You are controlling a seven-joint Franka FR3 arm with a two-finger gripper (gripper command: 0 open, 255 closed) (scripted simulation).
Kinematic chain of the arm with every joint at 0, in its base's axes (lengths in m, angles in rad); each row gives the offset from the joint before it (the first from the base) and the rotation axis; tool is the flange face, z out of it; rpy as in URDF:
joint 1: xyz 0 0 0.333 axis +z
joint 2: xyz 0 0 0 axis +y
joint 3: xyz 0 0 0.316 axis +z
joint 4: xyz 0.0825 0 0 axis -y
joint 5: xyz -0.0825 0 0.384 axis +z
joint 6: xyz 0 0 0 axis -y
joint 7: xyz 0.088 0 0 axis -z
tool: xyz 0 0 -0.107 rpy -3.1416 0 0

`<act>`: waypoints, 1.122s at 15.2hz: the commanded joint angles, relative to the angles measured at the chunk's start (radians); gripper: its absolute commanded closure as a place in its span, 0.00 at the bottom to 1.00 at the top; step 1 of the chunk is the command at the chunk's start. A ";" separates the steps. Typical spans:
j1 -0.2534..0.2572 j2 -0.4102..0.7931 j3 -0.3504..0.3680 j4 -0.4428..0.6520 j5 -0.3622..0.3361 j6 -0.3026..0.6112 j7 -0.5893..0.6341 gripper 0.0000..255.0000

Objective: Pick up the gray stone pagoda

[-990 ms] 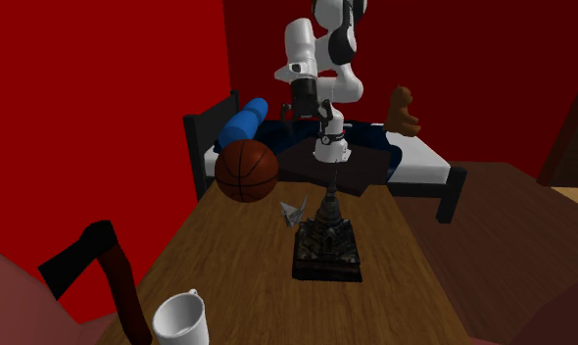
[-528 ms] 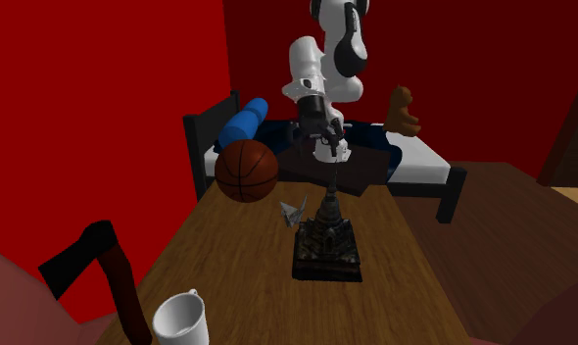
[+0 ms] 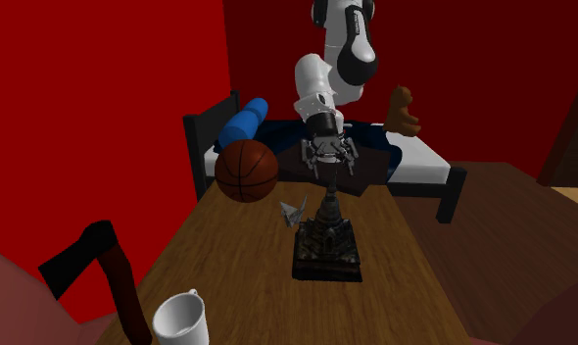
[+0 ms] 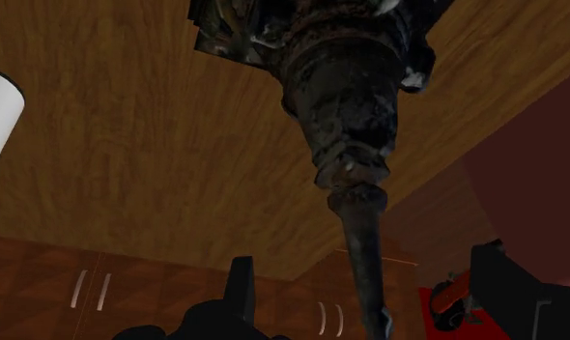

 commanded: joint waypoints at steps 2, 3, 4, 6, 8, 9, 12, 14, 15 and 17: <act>-0.012 0.033 0.019 0.017 0.082 0.010 -0.089 0.00; -0.015 0.044 0.023 0.020 0.105 0.013 -0.113 0.00; -0.019 0.054 0.028 0.024 0.129 0.016 -0.137 0.00; -0.028 0.081 0.040 0.035 0.189 0.022 -0.200 0.00; -0.028 0.081 0.040 0.035 0.189 0.022 -0.200 0.00; -0.028 0.082 0.039 0.036 0.187 0.022 -0.198 1.00; -0.028 0.081 0.039 0.036 0.187 0.022 -0.198 1.00; -0.028 0.081 0.039 0.036 0.187 0.022 -0.198 1.00; -0.028 0.081 0.039 0.035 0.186 0.022 -0.198 1.00; -0.027 0.081 0.039 0.036 0.186 0.022 -0.197 1.00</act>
